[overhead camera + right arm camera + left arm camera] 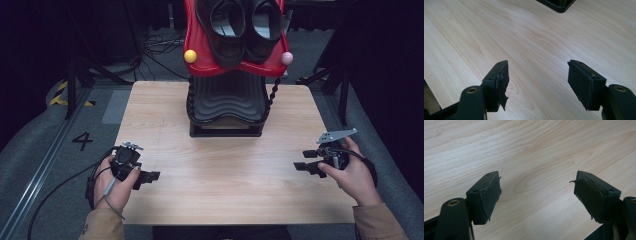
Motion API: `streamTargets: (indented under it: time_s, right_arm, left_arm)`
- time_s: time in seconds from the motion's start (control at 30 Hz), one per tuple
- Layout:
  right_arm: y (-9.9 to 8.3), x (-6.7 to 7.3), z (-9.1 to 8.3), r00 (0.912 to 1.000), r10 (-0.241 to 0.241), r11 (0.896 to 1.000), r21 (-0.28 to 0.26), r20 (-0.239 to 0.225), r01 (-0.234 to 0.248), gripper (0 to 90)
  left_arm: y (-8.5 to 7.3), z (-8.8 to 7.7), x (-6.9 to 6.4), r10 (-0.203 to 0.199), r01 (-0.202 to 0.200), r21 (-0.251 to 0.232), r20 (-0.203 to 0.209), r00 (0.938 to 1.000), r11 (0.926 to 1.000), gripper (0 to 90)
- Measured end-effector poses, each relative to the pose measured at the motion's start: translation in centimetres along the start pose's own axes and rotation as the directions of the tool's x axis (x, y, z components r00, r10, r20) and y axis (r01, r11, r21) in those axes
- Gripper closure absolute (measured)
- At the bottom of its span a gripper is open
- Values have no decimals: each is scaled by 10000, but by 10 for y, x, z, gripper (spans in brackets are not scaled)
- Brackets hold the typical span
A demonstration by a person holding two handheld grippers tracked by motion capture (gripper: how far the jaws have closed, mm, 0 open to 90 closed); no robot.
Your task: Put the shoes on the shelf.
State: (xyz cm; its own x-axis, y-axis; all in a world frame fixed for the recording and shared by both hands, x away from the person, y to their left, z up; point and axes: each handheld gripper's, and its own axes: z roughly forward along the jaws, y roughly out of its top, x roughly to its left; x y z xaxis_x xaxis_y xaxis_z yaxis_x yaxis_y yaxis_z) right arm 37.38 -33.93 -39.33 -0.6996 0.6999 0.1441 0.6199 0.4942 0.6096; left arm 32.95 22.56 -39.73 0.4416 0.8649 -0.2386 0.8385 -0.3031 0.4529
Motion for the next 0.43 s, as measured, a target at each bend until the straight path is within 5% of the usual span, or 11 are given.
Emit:
streamTargets:
  time_s: [0.2,0.43]
  right_arm:
    - [-17,-12,18,9996,-252,9960,851,-139,263,353]
    - [-31,-24,40,9997,-227,9984,528,51,224,353]
  left_arm:
    - [-2,4,2,196,-198,-54,-408,9990,9998,196]
    - [-7,18,8,474,-495,-216,-919,9946,9985,181]
